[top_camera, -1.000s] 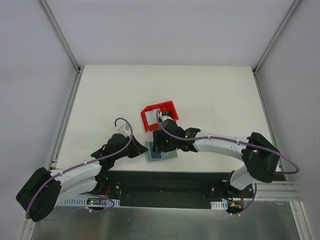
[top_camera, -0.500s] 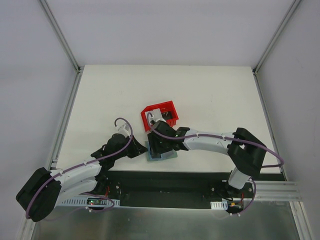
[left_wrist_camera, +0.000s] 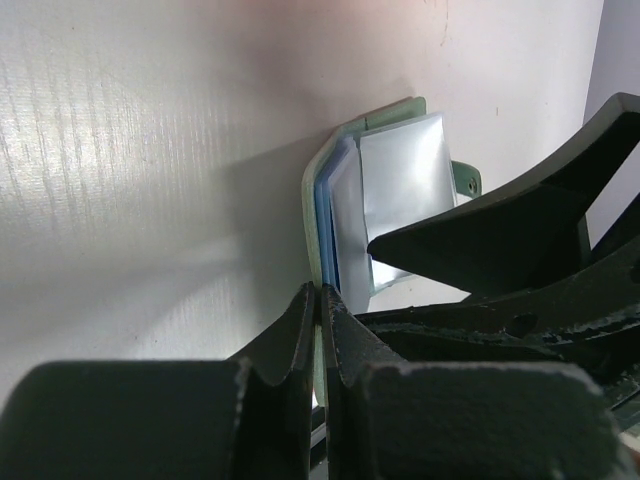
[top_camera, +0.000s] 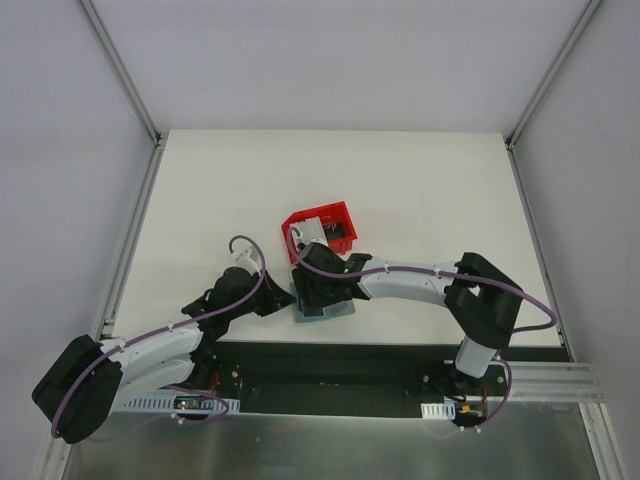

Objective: Put the credit cards into the card holder
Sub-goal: Insert the credit card into the card holder.

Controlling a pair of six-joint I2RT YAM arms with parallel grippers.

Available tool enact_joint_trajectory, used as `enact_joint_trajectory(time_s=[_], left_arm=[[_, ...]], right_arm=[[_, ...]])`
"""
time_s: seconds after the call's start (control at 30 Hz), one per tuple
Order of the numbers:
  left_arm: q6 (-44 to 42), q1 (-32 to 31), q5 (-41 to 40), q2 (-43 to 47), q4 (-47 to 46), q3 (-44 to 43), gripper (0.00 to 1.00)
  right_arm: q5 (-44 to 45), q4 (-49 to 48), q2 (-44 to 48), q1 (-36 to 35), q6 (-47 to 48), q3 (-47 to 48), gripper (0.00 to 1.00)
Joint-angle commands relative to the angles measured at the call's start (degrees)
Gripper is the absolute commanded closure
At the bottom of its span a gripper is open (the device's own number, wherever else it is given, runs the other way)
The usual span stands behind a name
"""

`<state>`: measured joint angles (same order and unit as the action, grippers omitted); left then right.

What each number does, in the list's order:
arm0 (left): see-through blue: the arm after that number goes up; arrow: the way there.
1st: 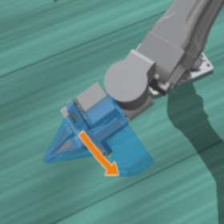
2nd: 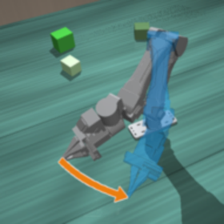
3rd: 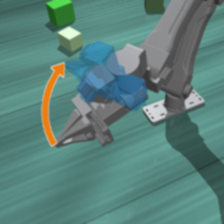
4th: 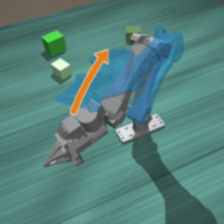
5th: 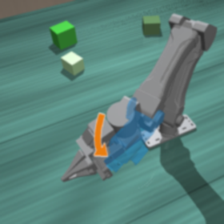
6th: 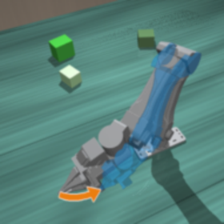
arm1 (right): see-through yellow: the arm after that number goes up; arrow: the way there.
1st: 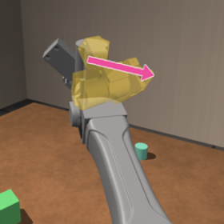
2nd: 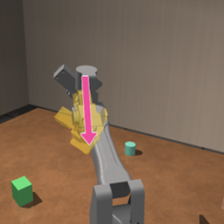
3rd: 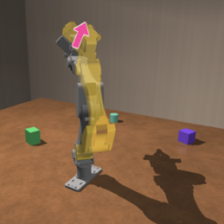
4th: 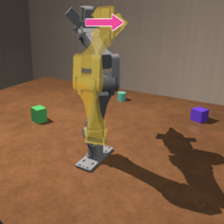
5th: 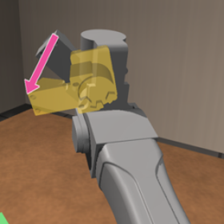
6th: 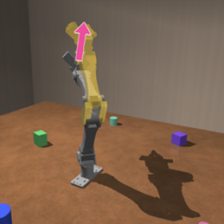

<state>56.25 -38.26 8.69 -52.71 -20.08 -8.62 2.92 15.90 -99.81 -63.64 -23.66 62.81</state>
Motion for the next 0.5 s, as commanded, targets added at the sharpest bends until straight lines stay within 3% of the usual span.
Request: enact_joint_trajectory(time_s=[0.0, 0.47], left_arm=[[0.3, -0.3, -0.8, 0.9, -0.5, 0.0, 1.0], [0.0, -0.2, -1.1, 0.8, -0.1, 0.4, 1.0]], right_arm=[[2.9, 3.2, 0.2, -0.5, 0.9, 2.8, 0.43], [5.3, 4.6, 3.7, -0.5, 1.7, 1.4, 0.45]])
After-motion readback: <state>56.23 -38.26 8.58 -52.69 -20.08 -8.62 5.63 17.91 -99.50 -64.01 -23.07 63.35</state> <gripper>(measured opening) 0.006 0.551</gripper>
